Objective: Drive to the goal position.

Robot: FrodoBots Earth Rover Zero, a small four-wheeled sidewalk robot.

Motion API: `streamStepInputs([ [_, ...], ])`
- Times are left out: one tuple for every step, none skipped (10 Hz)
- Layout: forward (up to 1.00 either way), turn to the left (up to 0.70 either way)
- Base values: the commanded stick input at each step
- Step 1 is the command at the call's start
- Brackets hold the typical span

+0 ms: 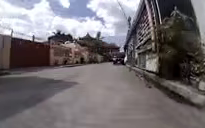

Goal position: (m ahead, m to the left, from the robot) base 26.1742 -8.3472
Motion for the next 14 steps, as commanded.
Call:
streamStepInputs([
  [1.00,0.00],
  [1.00,0.00],
  [1.00,0.00],
  [1.00,-0.03],
  [1.00,-0.19],
  [1.00,-0.30],
  [1.00,-0.36],
  [1.00,-0.12],
  [1.00,0.00],
  [1.00,0.00],
  [1.00,0.00],
  [1.00,0.00],
  [1.00,0.00],
  [1.00,0.00],
])
